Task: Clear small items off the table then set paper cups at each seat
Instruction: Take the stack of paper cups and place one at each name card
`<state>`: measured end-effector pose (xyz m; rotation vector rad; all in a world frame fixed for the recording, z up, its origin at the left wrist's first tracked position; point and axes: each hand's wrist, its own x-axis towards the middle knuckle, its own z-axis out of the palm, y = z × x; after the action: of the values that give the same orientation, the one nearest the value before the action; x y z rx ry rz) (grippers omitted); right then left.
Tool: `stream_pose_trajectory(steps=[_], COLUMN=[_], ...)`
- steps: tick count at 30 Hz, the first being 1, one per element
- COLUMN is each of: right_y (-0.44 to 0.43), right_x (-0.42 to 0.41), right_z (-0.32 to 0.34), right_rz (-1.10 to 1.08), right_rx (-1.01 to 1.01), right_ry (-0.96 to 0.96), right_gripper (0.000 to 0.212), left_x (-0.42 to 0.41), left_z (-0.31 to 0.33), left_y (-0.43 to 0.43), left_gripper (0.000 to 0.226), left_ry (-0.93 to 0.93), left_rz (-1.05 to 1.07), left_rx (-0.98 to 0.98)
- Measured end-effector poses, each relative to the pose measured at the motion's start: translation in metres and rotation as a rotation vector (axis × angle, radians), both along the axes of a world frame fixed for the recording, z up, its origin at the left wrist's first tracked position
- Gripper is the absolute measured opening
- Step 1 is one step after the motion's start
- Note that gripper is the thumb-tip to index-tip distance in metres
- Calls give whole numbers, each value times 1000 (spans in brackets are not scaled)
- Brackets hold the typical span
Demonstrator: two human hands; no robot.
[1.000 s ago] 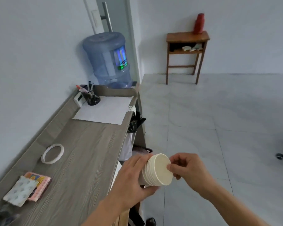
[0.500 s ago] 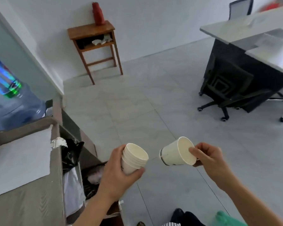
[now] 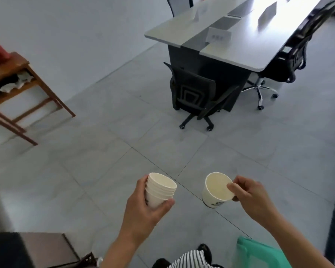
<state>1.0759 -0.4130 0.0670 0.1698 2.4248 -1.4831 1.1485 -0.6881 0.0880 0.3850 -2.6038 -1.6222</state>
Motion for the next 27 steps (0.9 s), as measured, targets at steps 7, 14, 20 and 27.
stream_pose_trajectory(steps=[7, 14, 20, 27], right_y=[33, 61, 90, 155], right_x=[-92, -211, -304, -384], right_z=[-6, -13, 27, 12], right_rz=[-66, -231, -410, -558], right_rx=[9, 36, 23, 4], right_ry=[-42, -77, -11, -32], right_gripper=[29, 35, 30, 28], left_x=[-117, -297, -454, -594], left_z=[-10, -29, 2, 10], left_y=[21, 43, 87, 167], left_gripper=[68, 61, 61, 66], left_ry=[-61, -54, -9, -20], left_rz=[-166, -309, -523, -636], left_rx=[-14, 17, 14, 67])
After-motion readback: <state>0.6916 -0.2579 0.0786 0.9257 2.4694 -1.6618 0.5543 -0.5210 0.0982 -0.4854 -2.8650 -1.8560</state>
